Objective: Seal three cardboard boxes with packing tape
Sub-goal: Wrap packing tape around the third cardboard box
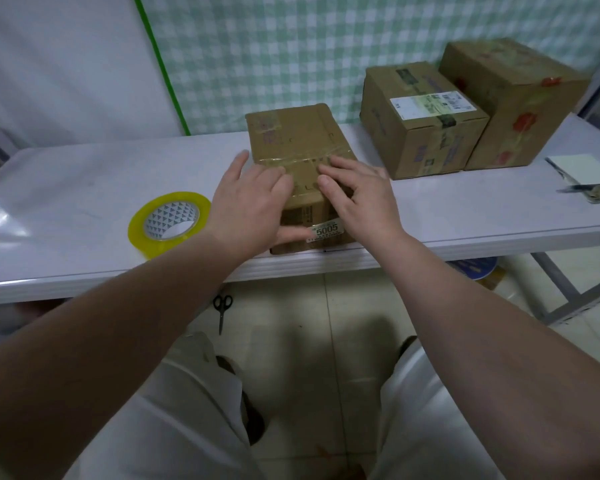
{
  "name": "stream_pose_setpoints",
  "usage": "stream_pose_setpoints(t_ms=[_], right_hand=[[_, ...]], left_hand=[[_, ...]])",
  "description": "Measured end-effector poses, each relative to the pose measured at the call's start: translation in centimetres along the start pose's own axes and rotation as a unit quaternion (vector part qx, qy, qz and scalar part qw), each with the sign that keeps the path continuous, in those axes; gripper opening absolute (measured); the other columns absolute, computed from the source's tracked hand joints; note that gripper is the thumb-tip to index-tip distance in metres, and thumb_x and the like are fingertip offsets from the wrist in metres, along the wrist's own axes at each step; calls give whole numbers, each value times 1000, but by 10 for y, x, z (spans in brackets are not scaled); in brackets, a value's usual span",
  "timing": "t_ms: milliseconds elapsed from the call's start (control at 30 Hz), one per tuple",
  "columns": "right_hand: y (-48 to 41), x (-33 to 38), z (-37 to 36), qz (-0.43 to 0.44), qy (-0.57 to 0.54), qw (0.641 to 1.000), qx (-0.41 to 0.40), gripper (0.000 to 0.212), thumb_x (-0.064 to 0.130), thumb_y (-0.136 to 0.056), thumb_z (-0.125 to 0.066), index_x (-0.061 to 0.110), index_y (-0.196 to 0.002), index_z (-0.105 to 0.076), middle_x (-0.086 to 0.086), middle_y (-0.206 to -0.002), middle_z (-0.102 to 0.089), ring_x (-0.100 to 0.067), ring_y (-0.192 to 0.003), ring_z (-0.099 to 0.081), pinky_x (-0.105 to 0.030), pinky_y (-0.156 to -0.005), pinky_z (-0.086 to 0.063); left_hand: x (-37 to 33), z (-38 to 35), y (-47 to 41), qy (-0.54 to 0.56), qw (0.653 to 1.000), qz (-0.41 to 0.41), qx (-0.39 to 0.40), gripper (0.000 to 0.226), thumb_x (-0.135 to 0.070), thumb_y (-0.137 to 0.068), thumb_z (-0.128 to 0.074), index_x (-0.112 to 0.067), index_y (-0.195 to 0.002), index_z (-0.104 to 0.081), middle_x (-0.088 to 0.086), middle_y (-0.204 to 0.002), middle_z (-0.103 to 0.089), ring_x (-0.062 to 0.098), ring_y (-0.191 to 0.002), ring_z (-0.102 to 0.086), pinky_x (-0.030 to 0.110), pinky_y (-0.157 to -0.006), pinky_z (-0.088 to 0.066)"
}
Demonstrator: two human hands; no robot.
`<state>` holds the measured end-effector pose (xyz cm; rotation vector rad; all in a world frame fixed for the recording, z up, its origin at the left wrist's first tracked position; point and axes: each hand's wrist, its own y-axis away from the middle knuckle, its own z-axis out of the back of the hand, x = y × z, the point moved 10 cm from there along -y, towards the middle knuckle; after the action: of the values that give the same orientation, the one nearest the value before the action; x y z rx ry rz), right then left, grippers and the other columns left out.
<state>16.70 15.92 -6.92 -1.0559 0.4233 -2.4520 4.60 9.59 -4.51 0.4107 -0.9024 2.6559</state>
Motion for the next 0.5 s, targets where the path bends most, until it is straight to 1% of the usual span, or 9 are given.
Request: stream_pose_setpoints(t_ms=[67,133,167,267,300,500], right_hand=[[0,-1,0,-2,-5,1000,-5,33,44,-95,-53,31,-121,-66,10,-135,-57,-20,-124,-44,-3,-87,-16],[1,-2,-1,-6,-10,1000,-8,32,43,-95,-53,31,-121,-66,10,-135,-57,-20,-123,-44,0,-87,-15],[1,-3,-2,-8,-11,1000,-9,31,42,-95,-53,31,-121,-67,10,-134,-57,-20,-123,-44,2,-88,-15],[2,-2,0,-4,-11,1000,-17,30,41,-95,-53,31,-120,-67,10,-133,-58,-21,-121,-44,5,-89,-13],[3,-2,0,0,-10,1000,-20,30,41,-95,-53,31,-119,-68,10,-132,-59,-21,-121,-45,6,-90,-13],[3,-1,-1,20,0,999,-39,40,50,-92,-45,30,-118,-68,10,-131,-60,-21,-119,-48,5,-90,-13]], left_hand=[[4,5,-14,19,999,41,-3,75,-75,-81,-36,-8,-92,-68,10,-85,-66,32,-87,-62,50,-108,-28],[1,0,-19,19,998,60,-12,72,-69,-86,-33,-8,-94,-70,10,-81,-63,32,-84,-62,49,-106,-31],[-2,-6,-18,25,998,61,-21,70,-66,-87,-36,-6,-97,-69,12,-84,-64,32,-86,-63,49,-104,-34],[-9,-20,-9,55,995,67,-40,71,-61,-86,-43,3,-108,-64,20,-105,-67,36,-102,-63,49,-97,-43],[-9,-21,-7,56,995,70,-46,72,-61,-85,-45,4,-109,-63,21,-109,-66,37,-105,-63,49,-96,-45],[-16,-24,-3,32,997,29,-65,76,-63,-76,-57,5,-109,-63,24,-113,-65,40,-104,-63,52,-93,-46]])
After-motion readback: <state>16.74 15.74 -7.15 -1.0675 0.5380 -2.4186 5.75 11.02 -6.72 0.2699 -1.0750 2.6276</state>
